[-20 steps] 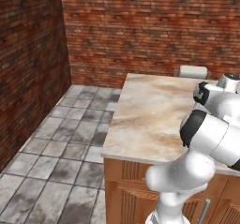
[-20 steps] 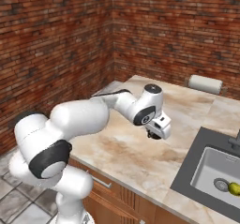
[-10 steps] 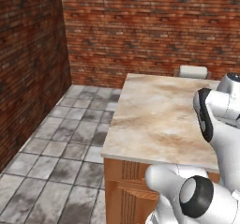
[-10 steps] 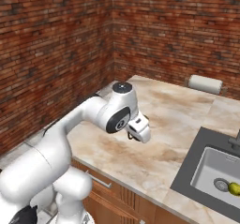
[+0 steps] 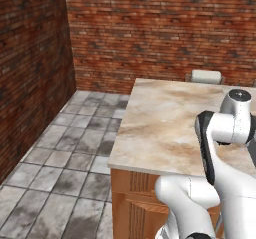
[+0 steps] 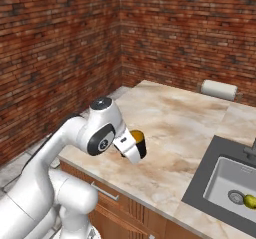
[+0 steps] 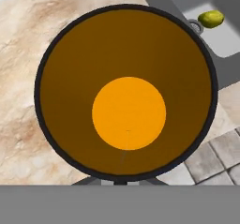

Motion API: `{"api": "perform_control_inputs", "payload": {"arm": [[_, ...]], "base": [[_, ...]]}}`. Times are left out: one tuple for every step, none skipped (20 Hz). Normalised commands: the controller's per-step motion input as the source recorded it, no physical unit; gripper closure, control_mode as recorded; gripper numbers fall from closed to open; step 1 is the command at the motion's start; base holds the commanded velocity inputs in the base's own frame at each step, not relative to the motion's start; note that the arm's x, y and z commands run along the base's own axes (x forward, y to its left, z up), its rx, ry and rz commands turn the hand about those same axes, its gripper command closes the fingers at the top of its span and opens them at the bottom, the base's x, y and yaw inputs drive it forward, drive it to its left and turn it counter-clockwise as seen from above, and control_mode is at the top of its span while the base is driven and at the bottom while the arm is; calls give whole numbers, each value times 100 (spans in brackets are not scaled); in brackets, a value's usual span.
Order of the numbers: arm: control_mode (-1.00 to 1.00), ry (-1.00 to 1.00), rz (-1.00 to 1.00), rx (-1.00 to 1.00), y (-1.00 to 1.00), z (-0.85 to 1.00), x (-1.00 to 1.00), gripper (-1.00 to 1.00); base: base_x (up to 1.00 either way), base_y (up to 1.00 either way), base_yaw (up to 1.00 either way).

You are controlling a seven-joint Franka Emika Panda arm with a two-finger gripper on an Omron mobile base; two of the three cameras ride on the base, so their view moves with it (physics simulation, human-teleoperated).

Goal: Clear the mugs and bowl far away from the sink.

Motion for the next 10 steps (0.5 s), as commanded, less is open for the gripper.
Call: {"api": "perform_control_inputs", "payload": {"arm": [[-100, 4, -8, 0, 11, 0, -14, 100], [-100, 2, -7, 0, 2, 0, -22, 100], [-100, 0, -5, 0, 0, 0, -25, 100], [-100, 0, -5, 0, 0, 0, -26, 100], [-100, 0, -4, 0, 0, 0, -28, 100], [-100, 0, -3, 0, 0, 0, -31, 100], [-100, 0, -2, 3, 0, 0, -34, 100], [-100, 0, -1, 6, -1, 0, -33, 100], [-100, 0, -1, 5, -1, 0, -29, 100], [-100, 0, -1, 5, 0, 0, -24, 100]], "base": [[0, 0, 0], [0, 0, 0], [0, 0, 0], [0, 0, 0], [0, 0, 0], [0, 0, 0], [0, 0, 0], [0, 0, 0], [0, 0, 0], [0, 0, 0]]}}
